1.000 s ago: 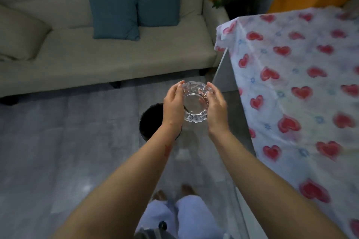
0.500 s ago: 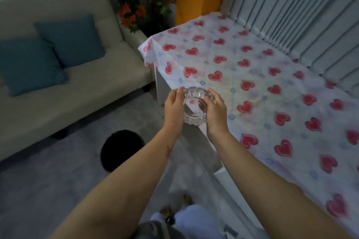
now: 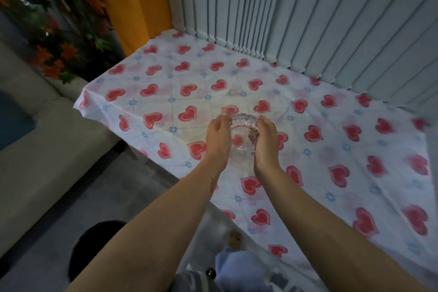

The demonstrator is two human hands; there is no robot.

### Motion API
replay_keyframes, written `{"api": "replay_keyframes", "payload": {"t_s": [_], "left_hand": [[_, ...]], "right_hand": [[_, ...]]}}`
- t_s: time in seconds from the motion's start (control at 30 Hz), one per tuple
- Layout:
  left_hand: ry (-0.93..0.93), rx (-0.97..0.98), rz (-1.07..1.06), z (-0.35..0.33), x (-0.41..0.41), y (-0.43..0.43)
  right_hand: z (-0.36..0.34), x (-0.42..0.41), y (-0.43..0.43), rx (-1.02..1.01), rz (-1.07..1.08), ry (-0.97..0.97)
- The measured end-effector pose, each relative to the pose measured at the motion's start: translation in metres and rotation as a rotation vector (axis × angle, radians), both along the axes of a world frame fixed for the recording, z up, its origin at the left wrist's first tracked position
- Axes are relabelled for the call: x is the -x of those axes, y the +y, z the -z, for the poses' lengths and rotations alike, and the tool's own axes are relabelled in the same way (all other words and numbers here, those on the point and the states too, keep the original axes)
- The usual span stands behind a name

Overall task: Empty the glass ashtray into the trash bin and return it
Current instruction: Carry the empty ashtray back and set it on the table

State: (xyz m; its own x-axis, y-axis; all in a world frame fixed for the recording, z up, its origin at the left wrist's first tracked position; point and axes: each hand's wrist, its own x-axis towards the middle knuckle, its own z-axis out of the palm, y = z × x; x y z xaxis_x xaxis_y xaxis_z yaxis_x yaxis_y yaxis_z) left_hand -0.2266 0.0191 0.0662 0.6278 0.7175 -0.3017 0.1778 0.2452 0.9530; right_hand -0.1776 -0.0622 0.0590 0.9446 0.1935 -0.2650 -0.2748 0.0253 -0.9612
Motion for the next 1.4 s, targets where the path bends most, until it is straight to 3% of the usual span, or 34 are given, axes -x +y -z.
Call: {"api": "replay_keyframes", "payload": {"t_s": [0.2, 0.67, 0.97, 1.13, 1.23, 1.4], "left_hand": [[0.066, 0.028, 0.132, 0.009, -0.082, -0.009], [0.175, 0.12, 0.284, 0.063, -0.195, -0.011], [0.201, 0.052, 0.28, 0.079, -0.23, -0.006], [0.194, -0.136, 0.265, 0.094, -0.235, -0.006], [0.201, -0.144, 0.28, 0.101, -0.235, -0.003], [0.186, -0.121, 0.379, 0.101, -0.232, 0.003]], "right_hand": [[0.021, -0.08, -0.009, 0.072, 0.099, 0.051], [0.084, -0.175, -0.027, 0.464, 0.038, 0.007], [0.113, -0.195, -0.019, 0.693, 0.079, -0.137], [0.118, -0.189, -0.016, 0.862, 0.071, -0.213], [0.128, -0.186, -0.021, 1.083, -0.059, -0.28], [0.126, -0.187, -0.032, 1.103, -0.124, -0.328]]}}
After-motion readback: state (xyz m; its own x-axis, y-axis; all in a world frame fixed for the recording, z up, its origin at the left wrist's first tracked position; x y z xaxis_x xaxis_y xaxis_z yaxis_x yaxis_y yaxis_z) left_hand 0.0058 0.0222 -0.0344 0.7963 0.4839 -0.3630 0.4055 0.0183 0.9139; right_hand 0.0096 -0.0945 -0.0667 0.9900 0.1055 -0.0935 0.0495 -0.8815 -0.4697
